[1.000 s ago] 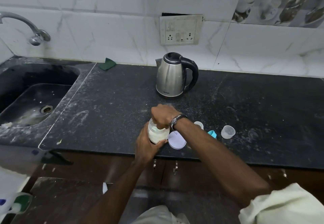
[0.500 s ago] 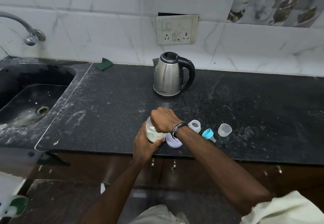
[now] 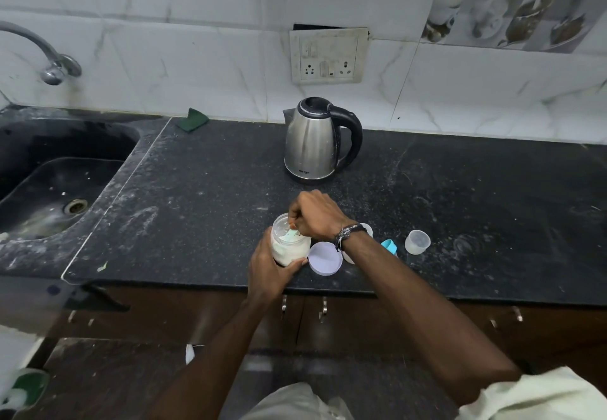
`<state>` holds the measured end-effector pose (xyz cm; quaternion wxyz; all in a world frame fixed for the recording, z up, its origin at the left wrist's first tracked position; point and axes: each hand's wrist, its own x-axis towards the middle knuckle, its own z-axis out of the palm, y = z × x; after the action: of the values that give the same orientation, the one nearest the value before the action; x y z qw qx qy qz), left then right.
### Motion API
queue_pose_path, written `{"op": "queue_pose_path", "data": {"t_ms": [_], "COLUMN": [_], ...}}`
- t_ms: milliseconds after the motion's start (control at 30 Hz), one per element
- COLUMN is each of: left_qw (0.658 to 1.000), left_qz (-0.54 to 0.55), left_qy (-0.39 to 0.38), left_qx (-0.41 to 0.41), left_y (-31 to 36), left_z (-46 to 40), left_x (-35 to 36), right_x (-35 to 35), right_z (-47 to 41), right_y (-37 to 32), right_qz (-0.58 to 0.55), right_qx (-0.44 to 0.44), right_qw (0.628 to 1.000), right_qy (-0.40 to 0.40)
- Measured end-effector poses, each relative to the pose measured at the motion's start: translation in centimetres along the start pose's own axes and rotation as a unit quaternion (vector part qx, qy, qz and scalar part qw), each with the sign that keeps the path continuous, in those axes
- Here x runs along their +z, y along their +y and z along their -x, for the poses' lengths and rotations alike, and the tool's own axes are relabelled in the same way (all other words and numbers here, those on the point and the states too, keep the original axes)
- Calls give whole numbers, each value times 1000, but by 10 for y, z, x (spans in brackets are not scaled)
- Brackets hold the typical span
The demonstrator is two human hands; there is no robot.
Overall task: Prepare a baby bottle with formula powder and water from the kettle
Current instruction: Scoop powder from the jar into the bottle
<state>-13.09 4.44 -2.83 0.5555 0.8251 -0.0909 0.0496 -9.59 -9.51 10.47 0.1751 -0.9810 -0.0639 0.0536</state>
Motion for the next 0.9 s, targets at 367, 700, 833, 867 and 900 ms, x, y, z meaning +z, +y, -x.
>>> {"op": "queue_pose_path", "data": {"t_ms": [367,700,833,867,900], "left_qw": [1000,1000,1000,1000,1000], "left_qz": [-6,-13,-17,-19,-22], "left_qy": [1,-2,-6,-6,-7], "left_qx": [-8,-9,-5,-2,0], "left_y": [3,2,0,1,1], "left_z": [1,1,0,0,0], "left_x": [-1,-1,-1,-1,-1], "right_x": [3,4,1,-1,-2], "right_z": [2,0,0,0,0], "right_y": [0,5,8,9,11], "right_qz": [-1,-38,-51,-55,-59], "right_qx": [-10,6,15,19,21], "right_qw": [1000,999,999,998,998], "right_qy": [11,-14,-9,-7,-6]}}
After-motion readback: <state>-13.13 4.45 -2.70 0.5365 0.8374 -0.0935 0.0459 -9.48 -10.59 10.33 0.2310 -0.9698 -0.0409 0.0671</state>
